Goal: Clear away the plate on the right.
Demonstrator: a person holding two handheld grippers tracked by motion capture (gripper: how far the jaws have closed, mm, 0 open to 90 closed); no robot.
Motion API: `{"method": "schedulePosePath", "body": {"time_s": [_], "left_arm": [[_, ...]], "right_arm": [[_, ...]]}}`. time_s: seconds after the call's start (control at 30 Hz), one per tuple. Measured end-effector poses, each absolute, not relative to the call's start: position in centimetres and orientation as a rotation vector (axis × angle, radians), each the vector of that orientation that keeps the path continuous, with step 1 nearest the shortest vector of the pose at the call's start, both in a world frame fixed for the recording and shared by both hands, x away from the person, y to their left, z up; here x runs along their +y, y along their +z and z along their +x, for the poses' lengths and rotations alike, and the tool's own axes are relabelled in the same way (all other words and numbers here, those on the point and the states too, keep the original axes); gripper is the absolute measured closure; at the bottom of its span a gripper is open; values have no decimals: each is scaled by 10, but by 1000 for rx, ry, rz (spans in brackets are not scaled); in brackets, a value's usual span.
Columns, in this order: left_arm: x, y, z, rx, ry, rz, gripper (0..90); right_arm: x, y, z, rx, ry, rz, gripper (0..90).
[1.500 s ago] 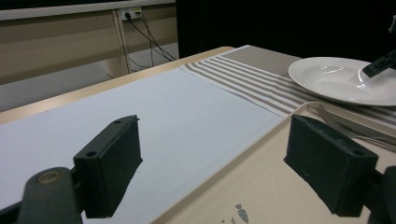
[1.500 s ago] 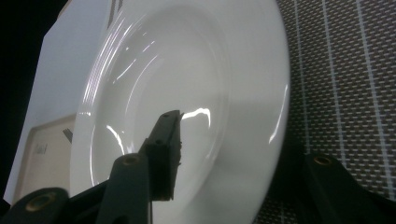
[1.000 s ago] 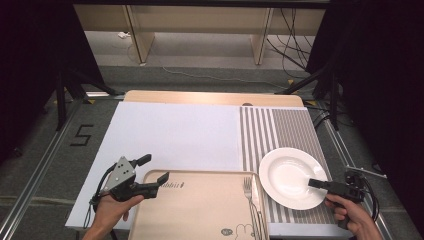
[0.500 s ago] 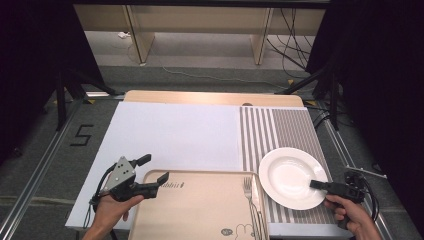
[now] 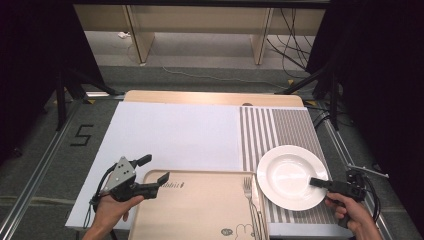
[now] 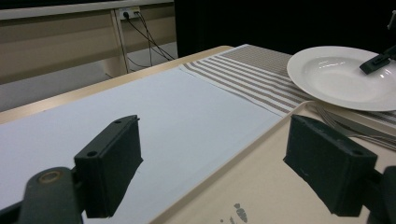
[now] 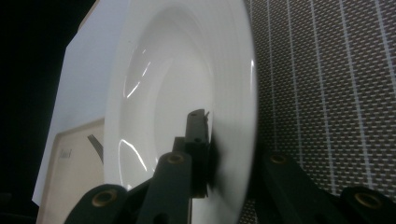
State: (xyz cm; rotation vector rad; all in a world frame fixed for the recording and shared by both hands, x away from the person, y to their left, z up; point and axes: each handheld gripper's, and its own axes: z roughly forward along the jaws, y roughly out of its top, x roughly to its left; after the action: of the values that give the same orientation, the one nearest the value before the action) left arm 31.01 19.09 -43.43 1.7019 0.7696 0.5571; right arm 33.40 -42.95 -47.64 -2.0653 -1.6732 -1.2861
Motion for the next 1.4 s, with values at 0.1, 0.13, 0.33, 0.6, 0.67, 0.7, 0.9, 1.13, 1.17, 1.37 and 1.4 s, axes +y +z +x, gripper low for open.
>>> {"method": "schedulePosePath", "body": {"time_s": [0.1, 0.13, 0.33, 0.6, 0.67, 0.7, 0.9, 1.13, 1.17, 1.37, 1.4], "left_arm": [[191, -434, 310, 767, 557, 1703, 176], [191, -434, 310, 766, 556, 1704, 176], [191, -434, 310, 770, 557, 1701, 177], [191, -435, 311, 774, 555, 1700, 177], [191, -434, 311, 773, 556, 1699, 177], [191, -434, 310, 773, 556, 1698, 177], [192, -434, 310, 772, 558, 1696, 177], [192, -434, 311, 774, 561, 1697, 176], [192, -434, 310, 773, 560, 1697, 177], [192, -435, 311, 779, 561, 1696, 176], [192, -435, 311, 778, 561, 1696, 176]], "right_arm": [[-430, -477, 335, -1651, -1294, -2077, 816], [-429, -477, 335, -1635, -1302, -2076, 819], [-429, -475, 334, -1643, -1321, -2070, 827], [-428, -477, 334, -1622, -1343, -2091, 829], [-428, -476, 333, -1635, -1338, -2096, 829], [-428, -476, 333, -1635, -1343, -2096, 829], [-428, -473, 330, -1609, -1369, -2105, 828], [-419, -465, 329, -1589, -1410, -2074, 828], [-417, -465, 330, -1607, -1422, -2072, 828], [-405, -457, 330, -1601, -1450, -2015, 829], [-402, -455, 330, -1586, -1438, -2016, 829]]}}
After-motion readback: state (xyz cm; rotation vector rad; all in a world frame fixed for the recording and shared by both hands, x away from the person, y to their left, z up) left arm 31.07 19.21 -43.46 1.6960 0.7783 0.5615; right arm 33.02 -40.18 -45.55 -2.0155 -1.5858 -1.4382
